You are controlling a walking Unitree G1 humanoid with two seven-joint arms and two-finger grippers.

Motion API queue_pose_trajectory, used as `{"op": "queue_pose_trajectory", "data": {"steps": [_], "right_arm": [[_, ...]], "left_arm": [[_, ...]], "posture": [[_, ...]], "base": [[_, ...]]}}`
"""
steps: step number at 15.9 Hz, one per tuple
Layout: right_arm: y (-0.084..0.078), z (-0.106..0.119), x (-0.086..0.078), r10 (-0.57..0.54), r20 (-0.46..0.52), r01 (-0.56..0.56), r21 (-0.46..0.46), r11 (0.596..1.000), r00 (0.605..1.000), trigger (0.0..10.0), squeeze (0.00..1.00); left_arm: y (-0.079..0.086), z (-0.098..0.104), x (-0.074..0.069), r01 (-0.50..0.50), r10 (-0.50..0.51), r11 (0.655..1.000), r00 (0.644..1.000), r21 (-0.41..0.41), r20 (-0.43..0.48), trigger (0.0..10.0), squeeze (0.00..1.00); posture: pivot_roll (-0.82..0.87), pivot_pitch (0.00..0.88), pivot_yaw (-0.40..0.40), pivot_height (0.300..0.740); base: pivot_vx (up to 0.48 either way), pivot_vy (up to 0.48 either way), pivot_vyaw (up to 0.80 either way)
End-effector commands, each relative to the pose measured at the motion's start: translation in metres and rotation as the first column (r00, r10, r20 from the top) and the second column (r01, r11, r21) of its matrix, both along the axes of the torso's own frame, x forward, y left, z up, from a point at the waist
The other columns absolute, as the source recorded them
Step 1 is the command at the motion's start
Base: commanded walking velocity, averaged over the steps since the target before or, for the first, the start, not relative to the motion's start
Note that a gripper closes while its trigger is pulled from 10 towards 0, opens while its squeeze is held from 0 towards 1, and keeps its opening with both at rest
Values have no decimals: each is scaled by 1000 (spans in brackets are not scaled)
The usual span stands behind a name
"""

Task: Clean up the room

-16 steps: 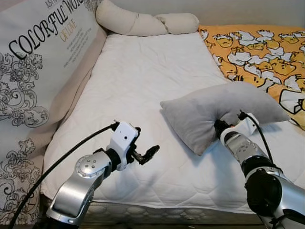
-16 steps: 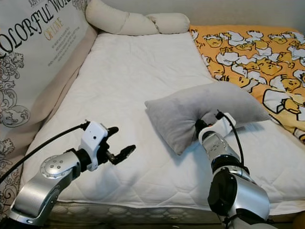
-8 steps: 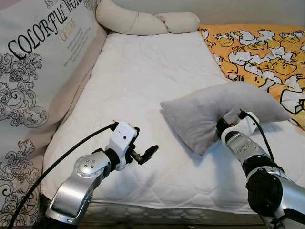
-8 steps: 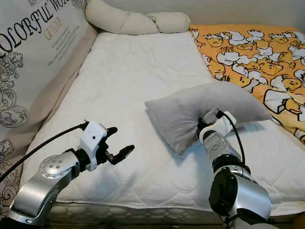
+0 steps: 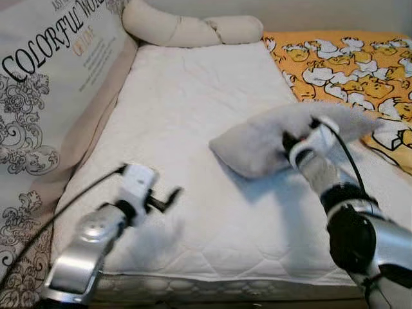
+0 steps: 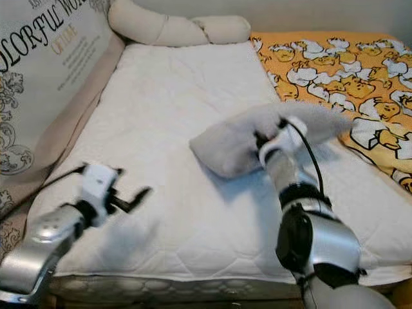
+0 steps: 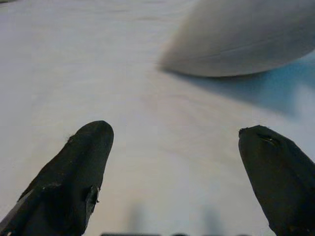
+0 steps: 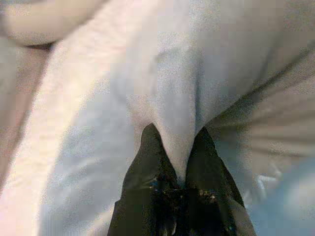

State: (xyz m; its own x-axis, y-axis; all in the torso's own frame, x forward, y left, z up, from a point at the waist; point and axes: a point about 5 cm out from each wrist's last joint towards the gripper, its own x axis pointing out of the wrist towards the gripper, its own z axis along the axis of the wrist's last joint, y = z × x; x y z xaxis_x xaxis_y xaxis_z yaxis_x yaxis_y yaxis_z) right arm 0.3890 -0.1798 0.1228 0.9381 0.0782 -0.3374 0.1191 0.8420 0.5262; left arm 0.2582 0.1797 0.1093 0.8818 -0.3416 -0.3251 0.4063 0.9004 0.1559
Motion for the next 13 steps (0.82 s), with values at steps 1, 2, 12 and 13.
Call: {"op": "queue_pose_trajectory", "data": {"steps": [1, 2, 12, 13], "right_arm": [[11, 24, 10, 62, 85, -61, -11, 998, 994, 0, 0], [24, 36, 15, 121, 120, -121, -11, 993, 985, 0, 0], [52, 99, -38, 707, 475, -774, -79, 628, 525, 0, 0], [40, 85, -56, 719, 492, -810, -45, 585, 492, 0, 0]], "left_arm": [[10, 1, 1, -61, 61, 998, 998, 21, 17, 10000, 0], [22, 3, 2, -129, 128, 991, 991, 27, 26, 10000, 0], [113, 35, 1, -479, 458, 873, 869, 88, 186, 10000, 0], [117, 36, 2, -488, 467, 869, 864, 85, 191, 10000, 0]], "posture": [[43, 0, 5, 740], [45, 0, 4, 740], [20, 0, 39, 740], [15, 0, 43, 740]], "base": [[0, 0, 0], [0, 0, 0], [0, 0, 0], [0, 0, 0]]}}
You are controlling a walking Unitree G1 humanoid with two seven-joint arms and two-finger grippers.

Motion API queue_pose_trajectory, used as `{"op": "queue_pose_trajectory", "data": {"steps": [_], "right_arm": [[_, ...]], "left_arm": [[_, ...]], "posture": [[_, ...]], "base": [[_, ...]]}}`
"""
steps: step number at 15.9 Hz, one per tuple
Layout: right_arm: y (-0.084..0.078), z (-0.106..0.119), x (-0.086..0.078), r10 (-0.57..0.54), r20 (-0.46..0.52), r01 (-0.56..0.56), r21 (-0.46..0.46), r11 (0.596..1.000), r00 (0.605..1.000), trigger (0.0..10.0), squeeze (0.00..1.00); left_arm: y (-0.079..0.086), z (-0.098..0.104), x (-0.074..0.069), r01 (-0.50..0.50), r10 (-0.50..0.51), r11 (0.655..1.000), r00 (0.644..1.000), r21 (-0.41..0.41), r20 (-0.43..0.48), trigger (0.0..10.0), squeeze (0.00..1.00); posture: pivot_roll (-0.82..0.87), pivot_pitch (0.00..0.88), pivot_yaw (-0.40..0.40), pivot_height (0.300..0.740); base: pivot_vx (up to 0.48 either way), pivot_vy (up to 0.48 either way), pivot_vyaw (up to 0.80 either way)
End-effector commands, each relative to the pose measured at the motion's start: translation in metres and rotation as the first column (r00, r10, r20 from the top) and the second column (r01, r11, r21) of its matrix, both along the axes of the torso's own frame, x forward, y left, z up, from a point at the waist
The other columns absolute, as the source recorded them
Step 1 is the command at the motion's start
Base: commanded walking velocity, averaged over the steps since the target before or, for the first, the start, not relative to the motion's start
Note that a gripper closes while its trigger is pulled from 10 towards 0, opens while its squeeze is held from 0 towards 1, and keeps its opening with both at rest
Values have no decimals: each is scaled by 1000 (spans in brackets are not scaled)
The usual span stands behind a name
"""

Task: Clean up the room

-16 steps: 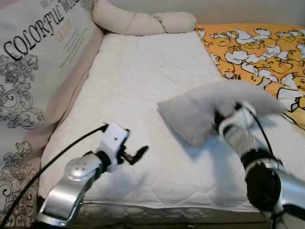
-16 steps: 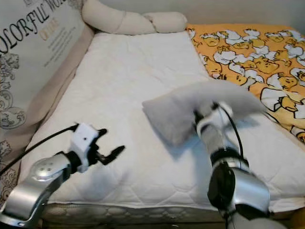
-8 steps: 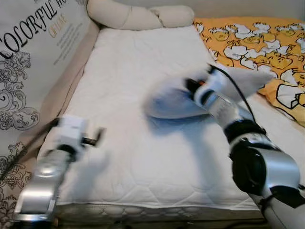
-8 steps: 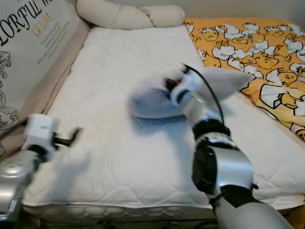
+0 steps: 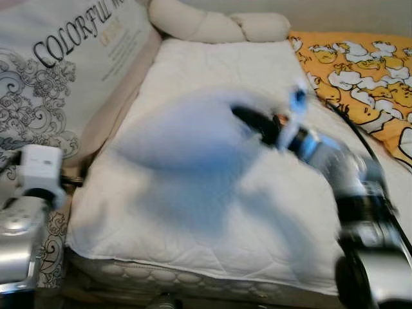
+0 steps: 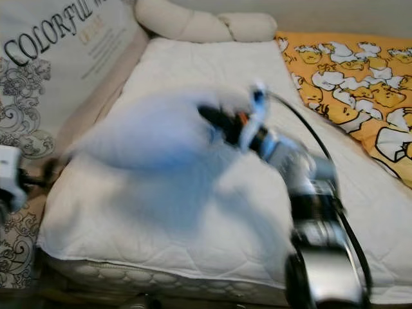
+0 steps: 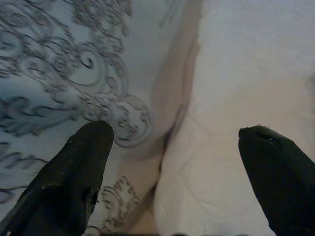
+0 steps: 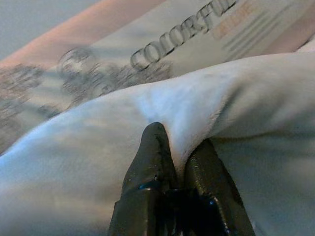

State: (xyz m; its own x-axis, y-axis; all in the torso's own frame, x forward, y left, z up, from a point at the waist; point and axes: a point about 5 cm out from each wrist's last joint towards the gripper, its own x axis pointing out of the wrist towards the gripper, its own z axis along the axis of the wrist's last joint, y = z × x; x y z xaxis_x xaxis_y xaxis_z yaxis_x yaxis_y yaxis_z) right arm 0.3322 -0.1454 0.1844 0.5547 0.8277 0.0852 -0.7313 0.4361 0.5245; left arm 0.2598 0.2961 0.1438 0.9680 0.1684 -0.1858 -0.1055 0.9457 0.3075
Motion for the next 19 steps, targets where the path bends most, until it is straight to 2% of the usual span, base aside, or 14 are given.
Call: {"op": "queue_pose_trajectory", "data": {"steps": [1, 2, 3, 4, 5, 7, 8, 10, 11, 12, 14, 15, 18, 19], "right_arm": [[-1, 10, -8, 59, 63, -61, 25, 998, 996, 0, 0], [-19, -37, -31, 66, -34, -70, -114, 991, 997, 0, 0], [-30, -72, -42, 4, -122, -35, -259, 965, 993, 0, 0], [-46, -111, -56, -110, -213, 0, -459, 888, 971, 0, 0], [-52, -126, -62, -170, -219, 18, -564, 825, 961, 0, 0], [-52, -143, -73, -239, -246, 37, -619, 785, 939, 0, 0], [-49, -146, -73, -271, -243, 68, -615, 786, 932, 0, 0], [-50, -149, -69, -312, -212, 113, -633, 766, 926, 0, 0], [-52, -152, -62, -389, -184, 184, -652, 736, 903, 0, 0], [-53, -152, -57, -430, -176, 222, -654, 723, 885, 0, 0], [-50, -151, -52, -441, -176, 234, -648, 725, 880, 0, 0], [-48, -150, -51, -439, -175, 234, -645, 727, 881, 0, 0], [-40, -144, -42, -416, -155, 236, -627, 742, 896, 0, 0], [-39, -142, -39, -409, -146, 235, -627, 742, 901, 0, 0]], "left_arm": [[2, 2, 1, 0, 0, 1000, 1000, 0, 7, 10000, 0], [0, 0, 4, 10, -10, 1000, 1000, -11, 5, 10000, 0], [-5, -3, 6, 32, -32, 999, 999, -19, -5, 10000, 0], [-11, -9, 9, 62, -63, 997, 998, -44, -22, 10000, 0], [-15, -15, 9, 85, -88, 994, 995, -65, -36, 10000, 0], [-27, -29, 9, 141, -152, 981, 986, -134, -73, 10000, 0], [-36, -33, 11, 164, -183, 962, 981, -220, -69, 10000, 0], [-45, -38, 11, 179, -210, 935, 975, -306, -70, 10000, 0], [-59, -49, 7, 192, -248, 885, 965, -424, -81, 10000, 714], [-68, -57, 2, 200, -284, 828, 955, -524, -84, 10000, 1000], [-90, -68, -7, 244, -374, 701, 926, -670, -54, 10000, 1000], [-98, -70, -9, 257, -404, 653, 914, -712, -41, 10000, 1000], [-123, -82, -1, 269, -468, 575, 883, -772, -41, 10000, 1000], [-129, -82, 4, 274, -479, 530, 878, -802, -16, 10000, 1000]], "posture": [[14, 0, 44, 740], [4, 0, 52, 740], [-2, 0, 59, 740], [-11, 0, 67, 740], [-13, 0, 69, 740], [-10, 0, 61, 740], [-8, 0, 59, 740], [4, 0, 54, 740], [9, 0, 49, 740], [15, 0, 41, 740], [24, 0, 30, 740], [24, 0, 27, 740], [22, 0, 13, 740], [14, 0, 10, 740]], "base": [[0, 0, 0], [0, 0, 0], [0, 0, 0], [0, 0, 0], [0, 0, 0], [0, 0, 0], [0, 0, 0], [0, 0, 0], [0, 0, 0], [0, 0, 0], [0, 0, 0], [0, 0, 0], [0, 0, 0], [0, 0, 0]]}}
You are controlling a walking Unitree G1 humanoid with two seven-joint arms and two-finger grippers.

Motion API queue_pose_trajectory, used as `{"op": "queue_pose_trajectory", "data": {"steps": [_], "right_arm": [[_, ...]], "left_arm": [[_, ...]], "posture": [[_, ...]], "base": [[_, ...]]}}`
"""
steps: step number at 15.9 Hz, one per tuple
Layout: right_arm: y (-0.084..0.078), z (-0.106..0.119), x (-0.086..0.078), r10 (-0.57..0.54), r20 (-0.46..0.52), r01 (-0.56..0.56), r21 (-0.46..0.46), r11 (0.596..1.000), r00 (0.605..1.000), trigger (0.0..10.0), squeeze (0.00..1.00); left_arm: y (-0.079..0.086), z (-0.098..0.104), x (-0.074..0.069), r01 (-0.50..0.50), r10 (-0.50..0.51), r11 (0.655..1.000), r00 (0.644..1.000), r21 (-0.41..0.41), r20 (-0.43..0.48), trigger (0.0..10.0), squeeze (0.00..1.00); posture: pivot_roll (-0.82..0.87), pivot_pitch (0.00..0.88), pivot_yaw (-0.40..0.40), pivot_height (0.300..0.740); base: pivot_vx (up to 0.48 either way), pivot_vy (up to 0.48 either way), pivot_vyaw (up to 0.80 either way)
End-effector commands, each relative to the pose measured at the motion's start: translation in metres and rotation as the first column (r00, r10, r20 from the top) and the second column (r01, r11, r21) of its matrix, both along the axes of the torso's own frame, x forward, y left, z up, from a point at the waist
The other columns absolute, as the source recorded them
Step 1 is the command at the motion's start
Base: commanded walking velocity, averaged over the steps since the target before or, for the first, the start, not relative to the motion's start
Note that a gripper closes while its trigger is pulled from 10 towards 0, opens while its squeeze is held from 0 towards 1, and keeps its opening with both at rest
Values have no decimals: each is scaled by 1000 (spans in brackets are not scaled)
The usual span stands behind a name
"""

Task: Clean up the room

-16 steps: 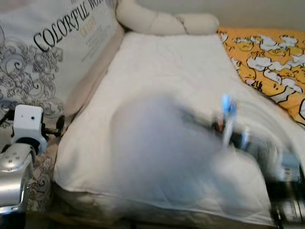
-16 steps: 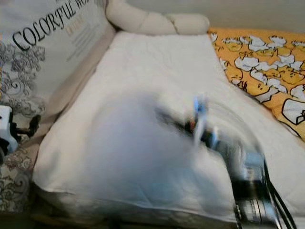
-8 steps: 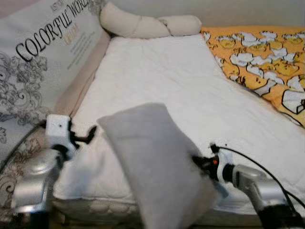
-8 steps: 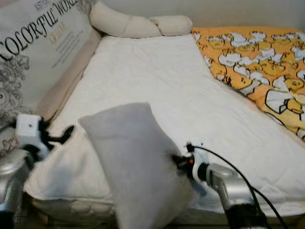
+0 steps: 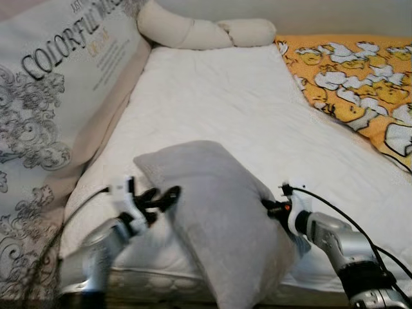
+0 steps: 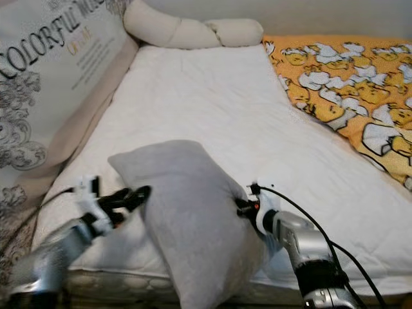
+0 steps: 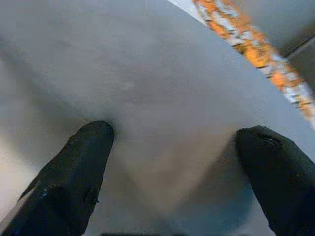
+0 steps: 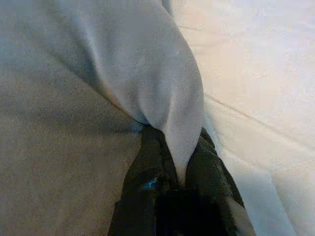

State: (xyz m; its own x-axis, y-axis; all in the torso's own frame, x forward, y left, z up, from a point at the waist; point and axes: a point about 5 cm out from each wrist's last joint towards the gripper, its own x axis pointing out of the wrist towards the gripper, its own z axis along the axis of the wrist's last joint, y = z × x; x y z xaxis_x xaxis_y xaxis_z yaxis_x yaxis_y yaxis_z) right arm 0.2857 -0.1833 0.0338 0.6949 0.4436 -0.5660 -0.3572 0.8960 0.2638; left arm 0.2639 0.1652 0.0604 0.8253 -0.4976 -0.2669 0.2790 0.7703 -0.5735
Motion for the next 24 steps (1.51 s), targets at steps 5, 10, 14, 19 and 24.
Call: {"op": "queue_pose_trajectory", "data": {"steps": [5, 10, 14, 19, 24], "right_arm": [[7, 28, 17, 46, 109, -48, 17, 999, 993, 0, 0], [16, 37, 18, 88, 130, -95, 46, 994, 988, 0, 0], [30, 39, 17, 135, 139, -145, 62, 988, 981, 0, 0], [32, 39, 15, 141, 137, -151, 66, 986, 981, 0, 0], [38, 37, 12, 138, 138, -151, 82, 985, 981, 0, 0]], "left_arm": [[-19, -25, 5, 93, -78, 993, 980, 70, -185, 10000, 1000], [-28, -28, 9, 89, -95, 995, 960, -33, -263, 9686, 0], [-42, -23, 14, 126, -137, 991, 949, -55, -283, 0, 0], [-42, -25, 13, 115, -118, 993, 939, -29, -322, 0, 0], [-42, -13, 17, 145, -138, 989, 947, 2, -289, 0, 0]], "posture": [[-4, 0, 8, 740], [3, 0, -7, 740], [8, 0, -9, 740], [6, 0, -4, 740], [10, 0, 10, 740]], "base": [[0, 0, 0], [0, 0, 0], [0, 0, 0], [0, 0, 0], [0, 0, 0]]}}
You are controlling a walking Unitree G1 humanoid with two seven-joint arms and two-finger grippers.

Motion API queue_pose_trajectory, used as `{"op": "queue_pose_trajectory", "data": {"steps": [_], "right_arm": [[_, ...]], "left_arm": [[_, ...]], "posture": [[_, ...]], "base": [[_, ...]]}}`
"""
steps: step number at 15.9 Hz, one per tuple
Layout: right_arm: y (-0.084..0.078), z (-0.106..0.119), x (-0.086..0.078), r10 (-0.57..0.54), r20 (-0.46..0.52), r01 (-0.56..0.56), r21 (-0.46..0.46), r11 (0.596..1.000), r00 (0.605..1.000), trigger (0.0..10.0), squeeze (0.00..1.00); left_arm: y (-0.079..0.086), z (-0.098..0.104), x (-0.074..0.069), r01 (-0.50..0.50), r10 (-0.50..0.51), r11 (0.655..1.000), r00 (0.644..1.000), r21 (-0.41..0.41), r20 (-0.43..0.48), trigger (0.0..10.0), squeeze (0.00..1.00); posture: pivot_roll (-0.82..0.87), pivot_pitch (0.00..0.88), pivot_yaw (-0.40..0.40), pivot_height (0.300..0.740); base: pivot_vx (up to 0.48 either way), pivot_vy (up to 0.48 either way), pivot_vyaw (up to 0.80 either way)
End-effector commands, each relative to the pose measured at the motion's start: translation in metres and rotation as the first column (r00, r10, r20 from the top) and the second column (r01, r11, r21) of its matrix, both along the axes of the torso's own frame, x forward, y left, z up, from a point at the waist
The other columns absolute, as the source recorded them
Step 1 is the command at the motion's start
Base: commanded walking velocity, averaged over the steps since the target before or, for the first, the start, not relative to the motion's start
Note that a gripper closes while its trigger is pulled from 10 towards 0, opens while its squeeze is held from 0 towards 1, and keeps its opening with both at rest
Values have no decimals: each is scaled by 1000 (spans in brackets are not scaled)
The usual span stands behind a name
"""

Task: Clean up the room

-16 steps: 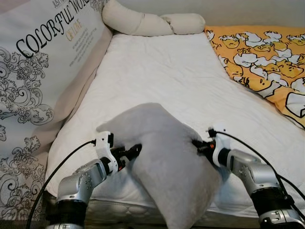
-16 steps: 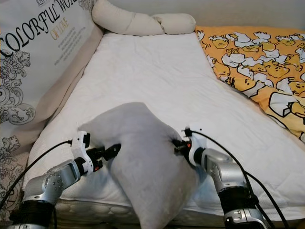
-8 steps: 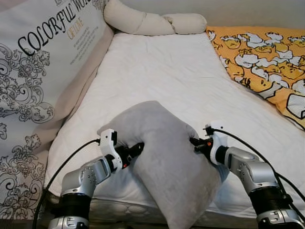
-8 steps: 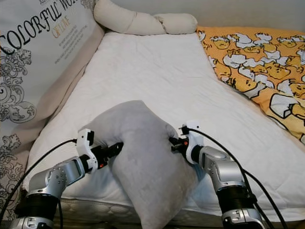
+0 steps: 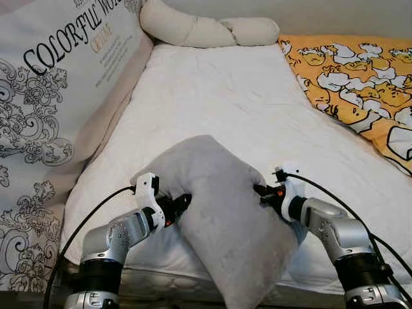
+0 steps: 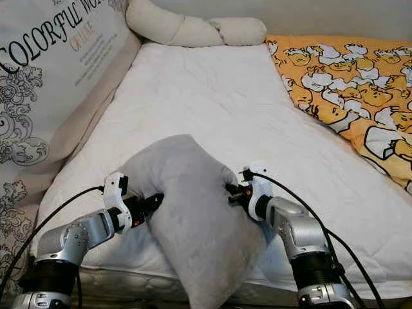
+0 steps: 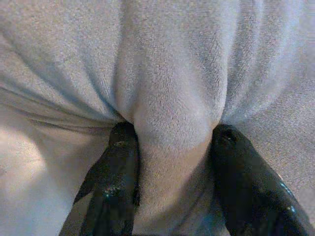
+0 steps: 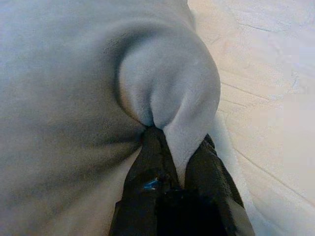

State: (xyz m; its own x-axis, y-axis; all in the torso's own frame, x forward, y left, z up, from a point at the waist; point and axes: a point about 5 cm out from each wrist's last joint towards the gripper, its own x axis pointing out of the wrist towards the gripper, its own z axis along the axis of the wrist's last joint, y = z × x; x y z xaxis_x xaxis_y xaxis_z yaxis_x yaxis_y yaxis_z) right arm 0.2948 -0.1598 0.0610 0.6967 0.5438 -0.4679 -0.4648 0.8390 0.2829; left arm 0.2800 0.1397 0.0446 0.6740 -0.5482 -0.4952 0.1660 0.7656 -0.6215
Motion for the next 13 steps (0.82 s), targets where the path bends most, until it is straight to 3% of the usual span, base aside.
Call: {"op": "queue_pose_trajectory", "data": {"steps": [1, 6, 9, 13], "right_arm": [[16, 8, 2, 51, 38, -52, 26, 998, 998, 0, 0], [19, 7, 0, 50, 37, -51, 29, 998, 998, 0, 0], [20, 7, -1, 43, 36, -44, 33, 998, 998, 0, 0], [20, 6, -2, 35, 33, -36, 36, 999, 999, 0, 0]], "left_arm": [[-17, 5, 2, 73, -73, 997, 997, 6, 2, 0, 0], [-13, 12, 6, 36, -37, 999, 999, 30, 36, 0, 0], [-13, 25, 12, -33, 36, 999, 993, -26, 115, 0, 0], [-12, 21, 10, -57, 54, 998, 996, 38, 70, 0, 0]], "posture": [[11, 0, 13, 740], [6, 0, 22, 740], [4, 0, 29, 740], [9, 0, 31, 740]], "base": [[0, 0, 0], [0, 0, 0], [0, 0, 0], [0, 0, 0]]}}
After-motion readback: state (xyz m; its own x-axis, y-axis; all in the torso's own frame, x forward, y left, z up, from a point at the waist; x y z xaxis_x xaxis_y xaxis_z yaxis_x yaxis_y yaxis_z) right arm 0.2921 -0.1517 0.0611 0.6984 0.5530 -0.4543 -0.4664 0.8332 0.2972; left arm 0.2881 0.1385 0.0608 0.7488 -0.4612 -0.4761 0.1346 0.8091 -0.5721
